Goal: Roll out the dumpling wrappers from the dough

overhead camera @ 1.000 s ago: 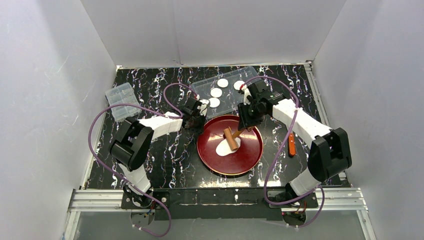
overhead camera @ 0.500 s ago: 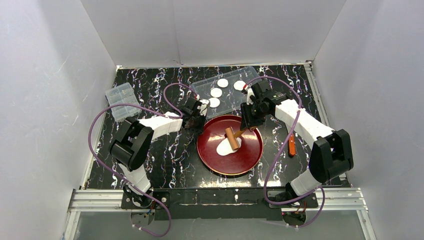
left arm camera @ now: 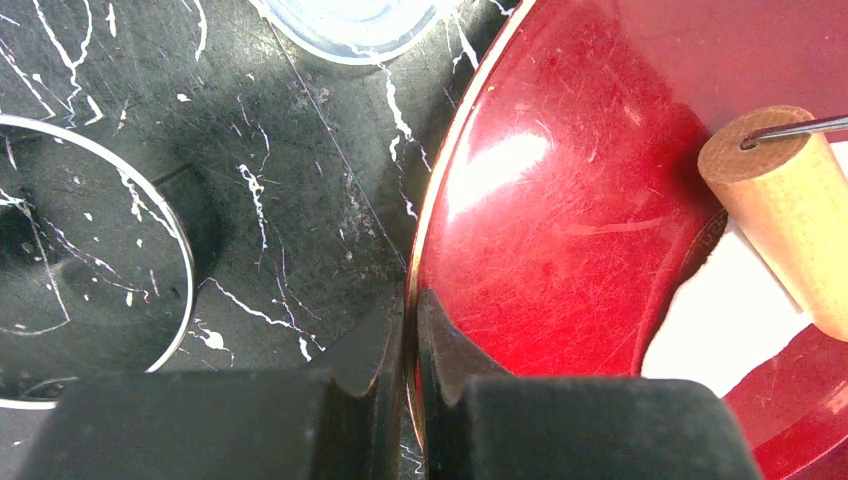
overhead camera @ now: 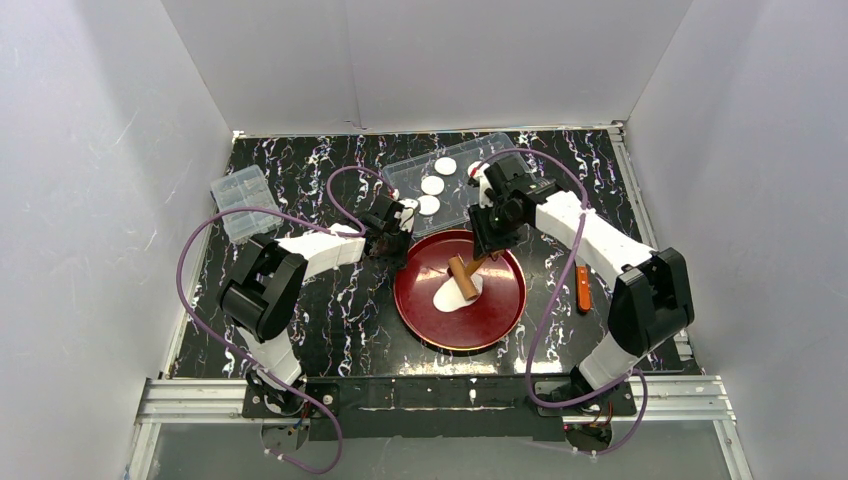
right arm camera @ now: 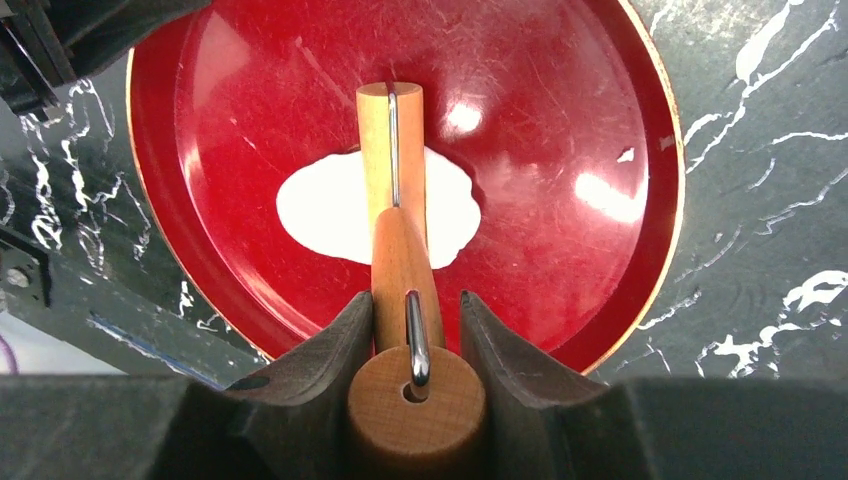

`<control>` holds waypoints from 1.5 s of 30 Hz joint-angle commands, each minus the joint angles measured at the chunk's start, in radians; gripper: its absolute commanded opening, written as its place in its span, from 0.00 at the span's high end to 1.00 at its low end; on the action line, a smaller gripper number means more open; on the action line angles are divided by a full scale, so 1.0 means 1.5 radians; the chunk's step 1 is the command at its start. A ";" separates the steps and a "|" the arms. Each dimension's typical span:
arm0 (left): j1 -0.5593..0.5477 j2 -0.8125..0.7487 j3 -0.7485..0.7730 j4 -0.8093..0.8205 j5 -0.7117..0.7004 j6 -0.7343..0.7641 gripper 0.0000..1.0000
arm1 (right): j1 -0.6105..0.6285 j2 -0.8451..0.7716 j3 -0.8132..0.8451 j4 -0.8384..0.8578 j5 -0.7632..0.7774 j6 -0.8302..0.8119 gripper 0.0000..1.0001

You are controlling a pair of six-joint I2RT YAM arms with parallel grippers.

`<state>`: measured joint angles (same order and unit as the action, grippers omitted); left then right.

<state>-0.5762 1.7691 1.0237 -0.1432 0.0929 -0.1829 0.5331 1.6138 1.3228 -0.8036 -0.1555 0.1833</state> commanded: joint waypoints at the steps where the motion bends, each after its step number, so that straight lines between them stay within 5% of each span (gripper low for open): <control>1: -0.001 0.020 -0.016 -0.060 -0.052 0.031 1.00 | 0.037 0.005 0.050 -0.090 0.118 -0.037 0.99; 20: -0.001 0.018 -0.016 -0.060 -0.052 0.031 1.00 | 0.056 -0.053 0.104 -0.076 -0.001 -0.018 0.99; 30: -0.001 0.018 -0.016 -0.059 -0.052 0.031 1.00 | 0.061 -0.035 0.125 -0.149 0.157 -0.052 0.99; 45: -0.001 0.018 -0.018 -0.059 -0.053 0.032 1.00 | 0.061 -0.010 0.114 -0.122 0.130 -0.055 0.99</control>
<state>-0.5762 1.7691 1.0237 -0.1432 0.0929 -0.1829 0.6212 1.6211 1.4620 -0.9932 0.0513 0.1036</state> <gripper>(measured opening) 0.034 0.407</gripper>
